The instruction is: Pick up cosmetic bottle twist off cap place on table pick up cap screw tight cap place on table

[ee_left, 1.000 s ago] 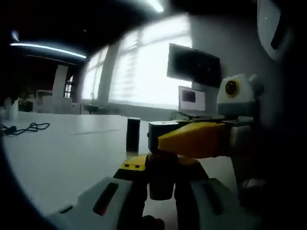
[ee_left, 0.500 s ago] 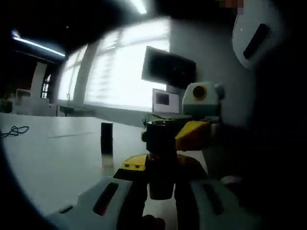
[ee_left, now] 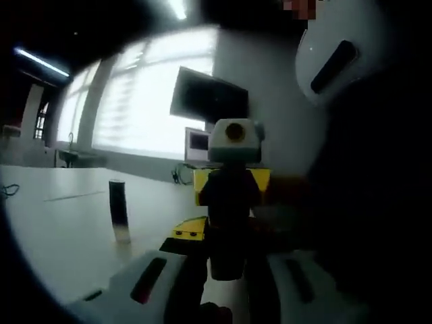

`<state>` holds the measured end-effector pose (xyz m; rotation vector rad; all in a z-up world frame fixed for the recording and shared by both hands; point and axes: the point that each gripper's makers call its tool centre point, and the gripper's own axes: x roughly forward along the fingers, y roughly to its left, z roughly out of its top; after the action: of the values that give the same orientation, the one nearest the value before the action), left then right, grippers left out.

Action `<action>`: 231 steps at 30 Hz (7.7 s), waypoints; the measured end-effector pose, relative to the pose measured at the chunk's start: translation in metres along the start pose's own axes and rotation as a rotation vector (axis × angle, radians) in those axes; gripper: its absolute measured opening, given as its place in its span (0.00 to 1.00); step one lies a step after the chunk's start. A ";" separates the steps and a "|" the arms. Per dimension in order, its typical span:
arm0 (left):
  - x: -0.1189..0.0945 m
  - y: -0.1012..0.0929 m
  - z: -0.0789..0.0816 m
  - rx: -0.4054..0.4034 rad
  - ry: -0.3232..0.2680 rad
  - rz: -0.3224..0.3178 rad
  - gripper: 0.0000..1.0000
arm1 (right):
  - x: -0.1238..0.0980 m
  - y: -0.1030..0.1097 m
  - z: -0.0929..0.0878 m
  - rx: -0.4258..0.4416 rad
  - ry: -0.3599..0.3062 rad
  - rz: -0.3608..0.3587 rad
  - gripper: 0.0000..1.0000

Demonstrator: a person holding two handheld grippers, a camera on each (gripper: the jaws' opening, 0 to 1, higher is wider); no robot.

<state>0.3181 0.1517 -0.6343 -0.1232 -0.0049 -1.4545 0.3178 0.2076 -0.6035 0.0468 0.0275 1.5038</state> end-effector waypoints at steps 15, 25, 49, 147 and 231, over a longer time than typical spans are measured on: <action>0.000 -0.005 -0.008 -0.007 0.012 -0.020 0.10 | 0.000 0.006 -0.008 0.013 0.019 0.039 0.09; 0.001 -0.001 -0.015 0.010 0.016 -0.013 0.10 | -0.003 0.003 -0.016 0.005 0.035 0.026 0.09; 0.000 0.075 -0.030 0.040 0.029 0.326 0.10 | -0.008 -0.052 -0.021 -0.012 -0.019 -0.371 0.32; 0.003 0.179 -0.063 0.055 0.088 0.702 0.10 | -0.092 -0.109 -0.022 -0.131 -0.049 -1.072 0.08; -0.075 0.124 -0.050 0.078 0.035 0.757 0.21 | -0.106 -0.142 -0.125 -0.004 0.223 -1.161 0.08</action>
<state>0.4288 0.2357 -0.6997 -0.0270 0.0124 -0.6983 0.4467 0.0940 -0.7359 -0.1261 0.1962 0.3423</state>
